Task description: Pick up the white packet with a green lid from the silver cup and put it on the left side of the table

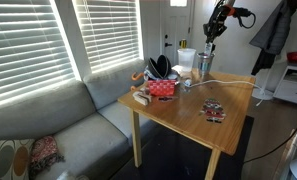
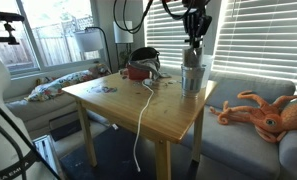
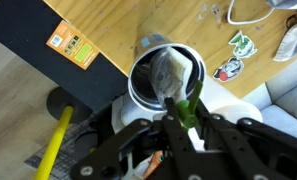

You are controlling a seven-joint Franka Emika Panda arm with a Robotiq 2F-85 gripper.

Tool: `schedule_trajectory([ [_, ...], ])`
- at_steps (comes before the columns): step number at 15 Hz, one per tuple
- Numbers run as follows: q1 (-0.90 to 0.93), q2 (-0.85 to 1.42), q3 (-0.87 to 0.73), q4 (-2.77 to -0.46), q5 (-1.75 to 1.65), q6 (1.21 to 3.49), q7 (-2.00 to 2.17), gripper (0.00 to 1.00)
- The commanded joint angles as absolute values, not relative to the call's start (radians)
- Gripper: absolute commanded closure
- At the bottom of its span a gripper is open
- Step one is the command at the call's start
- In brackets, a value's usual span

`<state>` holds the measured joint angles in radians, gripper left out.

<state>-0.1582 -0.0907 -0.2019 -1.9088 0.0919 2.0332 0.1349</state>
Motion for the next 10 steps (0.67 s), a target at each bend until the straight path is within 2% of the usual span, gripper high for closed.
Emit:
schedule_trajectory([
  [1, -0.161, -0.184, -0.175, -1.947, 0.046, 2.035, 0.176, 0.95],
  [10, -0.153, -0.364, -0.098, -2.048, -0.069, 2.022, 0.201, 0.95],
])
